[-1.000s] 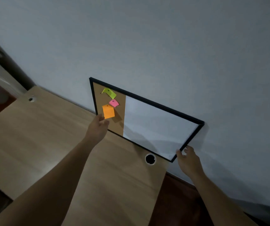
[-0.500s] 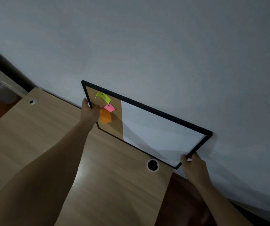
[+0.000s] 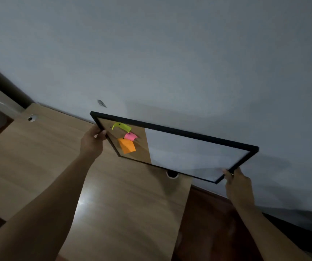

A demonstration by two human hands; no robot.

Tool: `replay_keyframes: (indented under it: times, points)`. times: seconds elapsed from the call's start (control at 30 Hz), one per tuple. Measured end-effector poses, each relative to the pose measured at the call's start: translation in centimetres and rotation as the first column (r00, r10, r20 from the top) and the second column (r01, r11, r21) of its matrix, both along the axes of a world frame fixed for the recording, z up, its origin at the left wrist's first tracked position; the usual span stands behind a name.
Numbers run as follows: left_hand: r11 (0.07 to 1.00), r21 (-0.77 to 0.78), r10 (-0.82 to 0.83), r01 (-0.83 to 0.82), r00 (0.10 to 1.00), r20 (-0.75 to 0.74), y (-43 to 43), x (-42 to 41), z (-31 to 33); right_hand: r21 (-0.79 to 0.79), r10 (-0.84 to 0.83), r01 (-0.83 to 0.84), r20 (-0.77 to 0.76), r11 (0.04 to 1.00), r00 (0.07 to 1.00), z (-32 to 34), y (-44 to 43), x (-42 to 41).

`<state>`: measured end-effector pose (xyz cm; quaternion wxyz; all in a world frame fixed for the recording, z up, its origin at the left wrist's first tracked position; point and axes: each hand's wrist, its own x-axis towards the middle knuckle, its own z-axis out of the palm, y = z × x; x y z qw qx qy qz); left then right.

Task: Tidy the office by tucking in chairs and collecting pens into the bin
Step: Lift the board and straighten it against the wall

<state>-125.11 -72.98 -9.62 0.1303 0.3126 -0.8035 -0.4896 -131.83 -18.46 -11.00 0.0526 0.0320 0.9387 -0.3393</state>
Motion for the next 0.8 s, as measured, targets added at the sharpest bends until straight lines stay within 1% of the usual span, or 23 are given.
replay_keyframes:
  times: [0.1, 0.2, 0.33, 0.47, 0.57, 0.67, 0.8]
  points:
    - [0.997, 0.048, -0.056, 0.059, 0.996, -0.069, 2.7, 2.6, 2.5, 0.027, -0.050, 0.050, 0.011, 0.998, 0.999, 1.3, 2.6, 3.9]
    - [0.991, 0.074, -0.104, 0.111, 0.990, -0.091, 6.5, 5.3, 5.4, 0.024, -0.114, 0.114, 0.016, 0.993, 0.993, 3.0, 5.2, 7.9]
    - [0.974, 0.069, -0.207, 0.216, 0.972, -0.116, 11.3, 8.7, 8.1, 0.022, -0.202, 0.203, -0.037, 0.979, 0.979, 5.2, 8.8, 13.6]
    - [0.961, 0.065, -0.258, 0.267, 0.958, -0.123, 15.3, 11.1, 10.0, 0.022, -0.282, 0.284, -0.078, 0.959, 0.956, 8.5, 12.5, 18.2]
    - [0.942, 0.116, -0.295, 0.315, 0.942, -0.163, 18.8, 12.0, 11.4, -0.018, -0.357, 0.357, -0.057, 0.934, 0.932, 11.3, 15.1, 20.5]
    - [0.937, 0.092, -0.317, 0.338, 0.929, -0.190, 22.2, 12.3, 13.0, -0.077, -0.399, 0.396, -0.026, 0.915, 0.917, 13.0, 18.3, 21.5]
    - [0.942, 0.065, -0.308, 0.329, 0.925, -0.222, 28.1, 12.2, 16.0, -0.093, -0.423, 0.419, -0.031, 0.903, 0.906, 14.6, 24.0, 21.7]
